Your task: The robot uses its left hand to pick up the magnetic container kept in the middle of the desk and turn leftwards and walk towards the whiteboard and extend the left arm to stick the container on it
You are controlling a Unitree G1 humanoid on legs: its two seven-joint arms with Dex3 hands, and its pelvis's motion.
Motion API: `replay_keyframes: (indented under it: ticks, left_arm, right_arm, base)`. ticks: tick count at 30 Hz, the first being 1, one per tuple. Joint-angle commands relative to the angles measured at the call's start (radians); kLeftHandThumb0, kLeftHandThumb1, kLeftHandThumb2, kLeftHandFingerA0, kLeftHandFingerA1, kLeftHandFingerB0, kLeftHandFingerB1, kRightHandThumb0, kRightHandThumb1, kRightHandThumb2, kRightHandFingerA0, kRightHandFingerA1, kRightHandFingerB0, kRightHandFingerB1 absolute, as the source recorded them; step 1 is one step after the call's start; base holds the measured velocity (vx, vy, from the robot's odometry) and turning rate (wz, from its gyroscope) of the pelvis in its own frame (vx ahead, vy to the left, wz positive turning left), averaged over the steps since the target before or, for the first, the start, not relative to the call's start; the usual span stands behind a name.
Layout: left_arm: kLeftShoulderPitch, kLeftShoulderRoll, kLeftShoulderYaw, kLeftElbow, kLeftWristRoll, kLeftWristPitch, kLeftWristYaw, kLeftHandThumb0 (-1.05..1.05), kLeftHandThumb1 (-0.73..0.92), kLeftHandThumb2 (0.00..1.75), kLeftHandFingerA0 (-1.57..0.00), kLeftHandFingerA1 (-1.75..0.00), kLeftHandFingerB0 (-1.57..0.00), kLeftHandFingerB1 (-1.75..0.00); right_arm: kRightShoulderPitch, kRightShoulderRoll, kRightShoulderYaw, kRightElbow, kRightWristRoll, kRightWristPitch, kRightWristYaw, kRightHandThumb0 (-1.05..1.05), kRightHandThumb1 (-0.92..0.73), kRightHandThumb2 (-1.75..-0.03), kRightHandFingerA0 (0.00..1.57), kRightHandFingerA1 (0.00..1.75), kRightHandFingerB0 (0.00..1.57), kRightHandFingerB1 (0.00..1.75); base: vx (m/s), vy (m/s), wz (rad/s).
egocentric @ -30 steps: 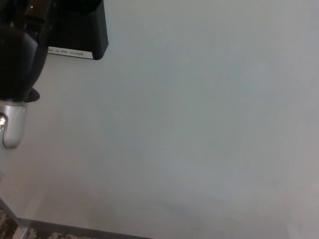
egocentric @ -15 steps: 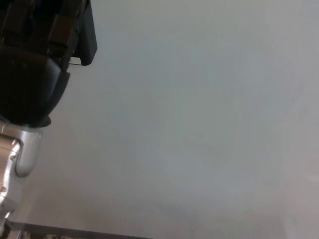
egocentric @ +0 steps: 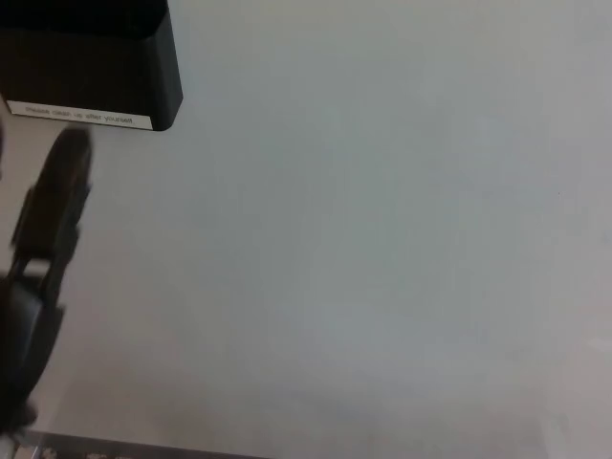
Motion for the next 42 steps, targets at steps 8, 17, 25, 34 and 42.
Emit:
replay_keyframes:
  ticks: [8,17,25,34,42]
  left_arm:
    - [0.697,-0.116,0.123,0.671,-0.129,-0.292,0.577,-0.58,0.49,0.76,0.0,-0.35,-0.04,-0.33]
    - [0.528,-0.111,0.032,0.823,-0.228,-0.251,0.269,-0.57,0.62,0.59,-0.01,-0.51,-0.05,-0.28]
    - [0.092,-0.166,0.008,1.344,-0.367,-0.343,0.072,-0.31,0.61,0.58,-0.99,-0.65,-0.74,-0.51]
    - [0.06,-0.163,-0.01,1.523,-0.391,-0.473,0.106,-0.21,0.71,0.62,-0.93,-0.59,-0.74,-0.47]
    - [0.051,-0.144,-0.039,1.567,-0.436,-0.569,0.058,-0.09,0.63,0.77,-1.22,-0.64,-0.98,-0.53]
  right_arm:
    - [-0.029,-0.011,0.021,-0.013,-0.022,0.02,-0.023,-0.5,-0.81,-0.64,1.0,0.78,0.8,0.51]
    - [-0.039,-0.008,0.007,-0.026,0.0,0.005,-0.001,-0.53,-0.8,-0.64,0.96,0.82,0.79,0.52]
    - [-0.066,-0.005,0.005,-0.018,0.008,0.043,0.017,-0.54,-0.81,-0.64,0.95,0.78,0.76,0.5]
    - [-0.086,-0.003,0.024,-0.02,0.0,0.115,0.056,-0.52,-0.72,-0.61,0.76,0.63,0.61,0.43]
    - [-0.101,0.01,0.029,-0.047,0.0,0.112,0.034,0.02,-0.67,-0.79,0.8,0.49,0.56,0.42]
  base:
    - [0.0,0.0,0.0]
    - [0.0,0.0,0.0]
    - [0.0,0.0,0.0]
    - [0.0,0.0,0.0]
    - [0.0,0.0,0.0]
